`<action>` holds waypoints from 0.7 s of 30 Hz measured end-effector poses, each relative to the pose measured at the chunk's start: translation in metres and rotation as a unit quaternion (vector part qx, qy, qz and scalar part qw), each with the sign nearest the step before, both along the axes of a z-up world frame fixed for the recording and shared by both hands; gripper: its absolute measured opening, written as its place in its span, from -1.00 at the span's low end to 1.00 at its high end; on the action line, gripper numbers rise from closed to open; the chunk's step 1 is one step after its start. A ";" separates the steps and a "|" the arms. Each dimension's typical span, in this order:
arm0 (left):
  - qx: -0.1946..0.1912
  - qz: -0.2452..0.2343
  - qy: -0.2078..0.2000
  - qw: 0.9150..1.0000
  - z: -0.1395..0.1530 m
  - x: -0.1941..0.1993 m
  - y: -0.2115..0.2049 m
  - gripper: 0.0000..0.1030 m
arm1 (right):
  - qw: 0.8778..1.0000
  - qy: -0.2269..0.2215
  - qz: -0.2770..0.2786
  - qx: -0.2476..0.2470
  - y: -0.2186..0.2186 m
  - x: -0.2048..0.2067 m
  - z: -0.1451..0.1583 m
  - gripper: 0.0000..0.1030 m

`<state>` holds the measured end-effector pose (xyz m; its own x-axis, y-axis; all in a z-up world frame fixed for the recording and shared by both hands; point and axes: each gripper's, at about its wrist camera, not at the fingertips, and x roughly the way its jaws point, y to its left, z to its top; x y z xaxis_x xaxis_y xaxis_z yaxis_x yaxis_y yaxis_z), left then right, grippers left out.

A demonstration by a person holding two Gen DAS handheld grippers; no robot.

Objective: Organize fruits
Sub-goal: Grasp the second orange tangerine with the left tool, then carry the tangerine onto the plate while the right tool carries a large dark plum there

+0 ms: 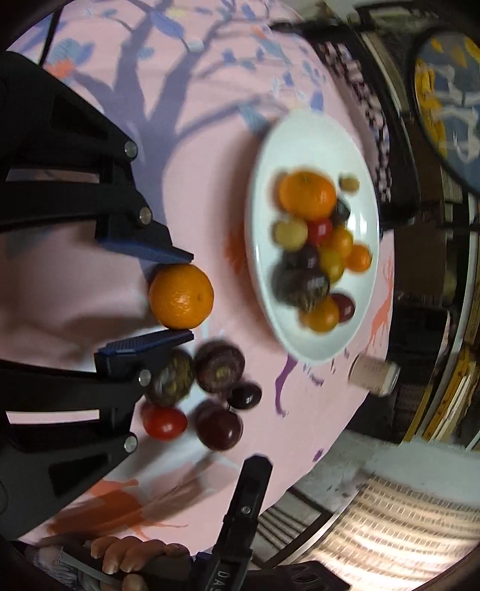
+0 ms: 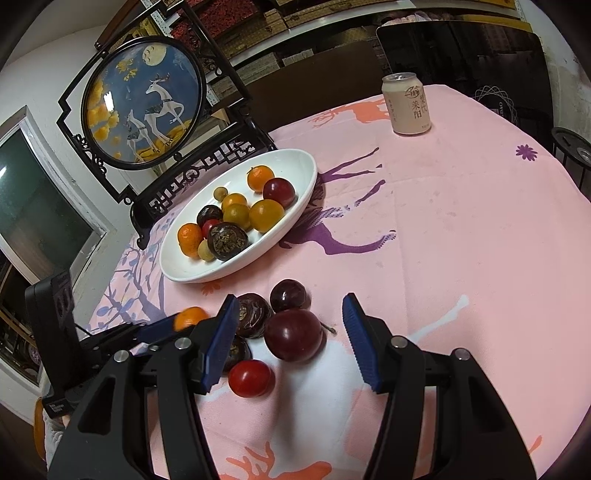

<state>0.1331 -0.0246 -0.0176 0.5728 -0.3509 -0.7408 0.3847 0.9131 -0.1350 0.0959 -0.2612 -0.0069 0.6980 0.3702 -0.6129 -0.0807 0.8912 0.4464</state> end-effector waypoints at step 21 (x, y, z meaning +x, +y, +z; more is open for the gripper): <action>0.092 0.074 -0.012 0.993 -0.013 -0.004 0.020 -0.22 | 0.998 0.044 0.034 -0.040 0.022 0.009 -0.033 -0.21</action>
<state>0.1295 -0.0049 -0.0306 0.6266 -0.1209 -0.7699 0.2448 0.9684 0.0472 0.1054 -0.2387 -0.0398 0.6156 0.3620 -0.7000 -0.1051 0.9180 0.3823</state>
